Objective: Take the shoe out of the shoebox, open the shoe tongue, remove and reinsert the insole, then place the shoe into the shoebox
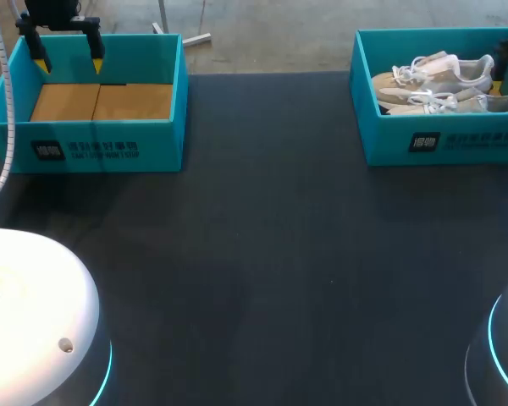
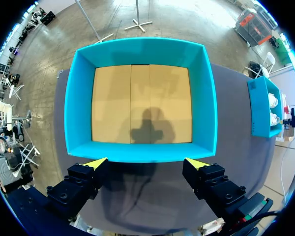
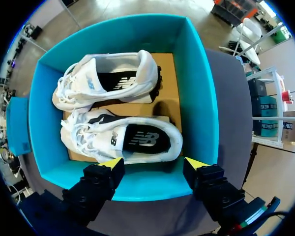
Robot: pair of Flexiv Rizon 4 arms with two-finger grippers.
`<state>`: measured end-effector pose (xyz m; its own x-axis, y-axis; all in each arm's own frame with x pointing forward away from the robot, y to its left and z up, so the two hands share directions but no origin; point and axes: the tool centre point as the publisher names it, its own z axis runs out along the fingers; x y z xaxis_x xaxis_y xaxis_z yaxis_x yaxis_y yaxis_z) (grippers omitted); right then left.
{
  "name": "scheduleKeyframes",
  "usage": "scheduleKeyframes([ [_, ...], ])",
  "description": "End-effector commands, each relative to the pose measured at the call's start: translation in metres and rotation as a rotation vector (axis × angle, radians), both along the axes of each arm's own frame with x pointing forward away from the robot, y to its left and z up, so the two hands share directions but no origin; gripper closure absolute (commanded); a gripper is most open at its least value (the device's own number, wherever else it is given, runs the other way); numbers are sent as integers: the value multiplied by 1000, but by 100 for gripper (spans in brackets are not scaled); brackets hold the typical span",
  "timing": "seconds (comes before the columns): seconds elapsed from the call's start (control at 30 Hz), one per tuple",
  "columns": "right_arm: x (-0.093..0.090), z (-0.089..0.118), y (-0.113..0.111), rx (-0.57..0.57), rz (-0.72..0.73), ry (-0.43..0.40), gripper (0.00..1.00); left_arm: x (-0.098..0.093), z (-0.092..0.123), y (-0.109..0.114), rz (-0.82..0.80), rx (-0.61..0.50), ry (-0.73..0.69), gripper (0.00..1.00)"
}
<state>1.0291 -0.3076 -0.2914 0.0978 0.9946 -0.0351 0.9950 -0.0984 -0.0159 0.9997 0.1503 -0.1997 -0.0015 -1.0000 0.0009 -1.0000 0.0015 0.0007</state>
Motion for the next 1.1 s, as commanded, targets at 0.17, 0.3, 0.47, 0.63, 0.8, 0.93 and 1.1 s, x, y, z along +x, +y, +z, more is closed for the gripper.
scheduleKeyframes([
  [0.17, 3, -9, -10, 14, -10, -5, 29, 0, 0, 0, 0, 0, 0, 0],
  [0.3, 1, -11, -12, 22, -18, -22, 29, 0, 0, 0, 0, 0, 0, 0],
  [0.47, 2, -18, -16, 17, -33, -33, 29, 0, 0, 0, 0, 0, 0, 0],
  [0.63, 3, -22, -15, -5, -26, -44, 26, 0, 0, 0, 0, 0, 0, 0],
  [0.8, 5, -28, -18, -9, -29, -49, 25, 0, 0, 0, 0, 0, 0, 0],
  [0.93, 7, -31, -20, -19, -34, -57, 25, 0, 0, 0, 0, 0, 0, 0],
  [1.1, 10, -35, -24, -24, -37, -57, 29, 0, 0, 0, 0, 0, 0, 0],
])
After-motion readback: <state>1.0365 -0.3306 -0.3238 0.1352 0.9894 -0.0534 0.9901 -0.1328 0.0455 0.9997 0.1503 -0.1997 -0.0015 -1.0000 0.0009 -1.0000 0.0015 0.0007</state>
